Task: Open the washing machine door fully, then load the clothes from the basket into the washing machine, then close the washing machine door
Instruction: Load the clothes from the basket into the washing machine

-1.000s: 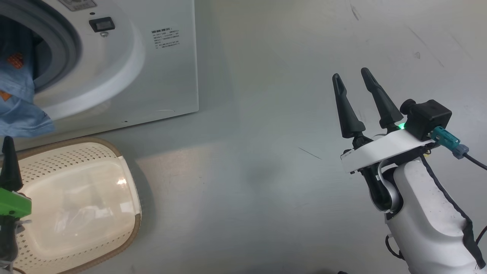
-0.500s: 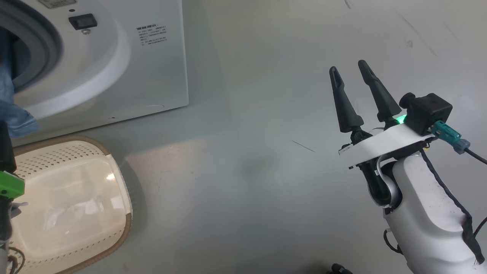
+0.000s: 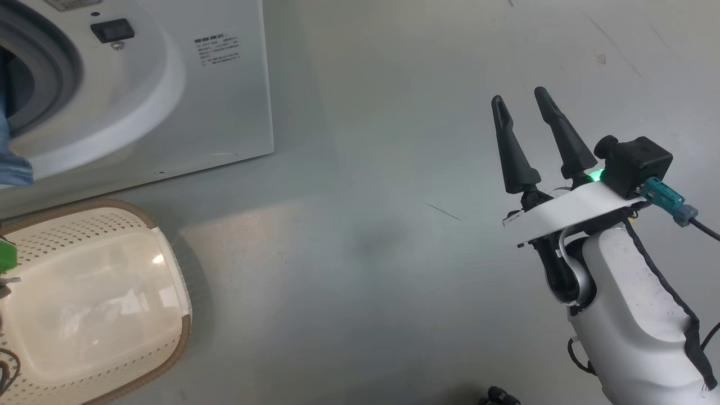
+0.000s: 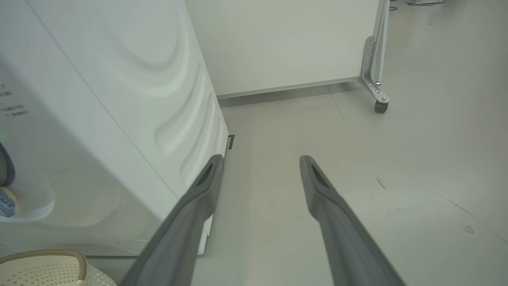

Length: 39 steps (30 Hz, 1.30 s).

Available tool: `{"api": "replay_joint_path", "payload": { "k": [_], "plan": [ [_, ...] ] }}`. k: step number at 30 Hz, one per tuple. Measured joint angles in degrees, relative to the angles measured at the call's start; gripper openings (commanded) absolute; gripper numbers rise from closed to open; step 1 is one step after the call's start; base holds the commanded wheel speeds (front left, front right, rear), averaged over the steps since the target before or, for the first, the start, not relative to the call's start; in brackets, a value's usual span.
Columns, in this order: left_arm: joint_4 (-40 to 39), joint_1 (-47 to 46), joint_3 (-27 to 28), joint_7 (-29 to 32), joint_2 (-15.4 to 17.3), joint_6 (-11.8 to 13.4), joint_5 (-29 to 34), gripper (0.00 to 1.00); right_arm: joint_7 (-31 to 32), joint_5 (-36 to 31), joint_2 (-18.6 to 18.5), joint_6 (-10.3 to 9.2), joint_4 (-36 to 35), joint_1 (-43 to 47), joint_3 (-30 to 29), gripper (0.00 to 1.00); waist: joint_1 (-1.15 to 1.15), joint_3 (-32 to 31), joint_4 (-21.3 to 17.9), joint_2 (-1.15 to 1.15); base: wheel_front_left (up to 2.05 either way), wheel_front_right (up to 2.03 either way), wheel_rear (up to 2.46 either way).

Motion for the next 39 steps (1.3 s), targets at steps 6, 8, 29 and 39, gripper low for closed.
{"api": "replay_joint_path", "payload": {
  "k": [6, 8, 29, 39],
  "plan": [
    [0.3, -0.1, -1.3, -2.9, 0.1, 0.0, 0.3, 0.0, 0.0, 0.0, 0.2, 0.0, 0.0, -0.2, -0.1, 1.0, 0.0, -0.1, 0.3, 0.0, 0.0, 0.0, 0.0],
    [0.3, -0.1, -1.8, -3.5, 0.1, 0.0, 0.3, 0.0, 0.0, 0.0, 0.2, 0.0, 0.0, -0.3, -0.1, 1.0, 0.0, -0.1, 0.5, 0.0, 0.0, 0.0, 0.0],
    [-8.4, -0.4, -4.0, -6.9, 4.5, 0.0, 7.4, 0.0, 0.0, 0.0, 0.6, 0.0, 0.4, -0.6, -0.7, 1.0, 0.0, -1.7, 2.4, 0.0, 0.0, 0.0, 0.0],
    [-6.0, -5.6, -4.3, -2.7, 9.4, 0.0, 7.8, 0.0, 0.0, 0.5, 1.9, 0.0, 0.4, -0.6, 1.7, 1.0, 0.0, -1.0, 0.4, 0.0, 0.0, 0.0, 0.0]
  ]
}}
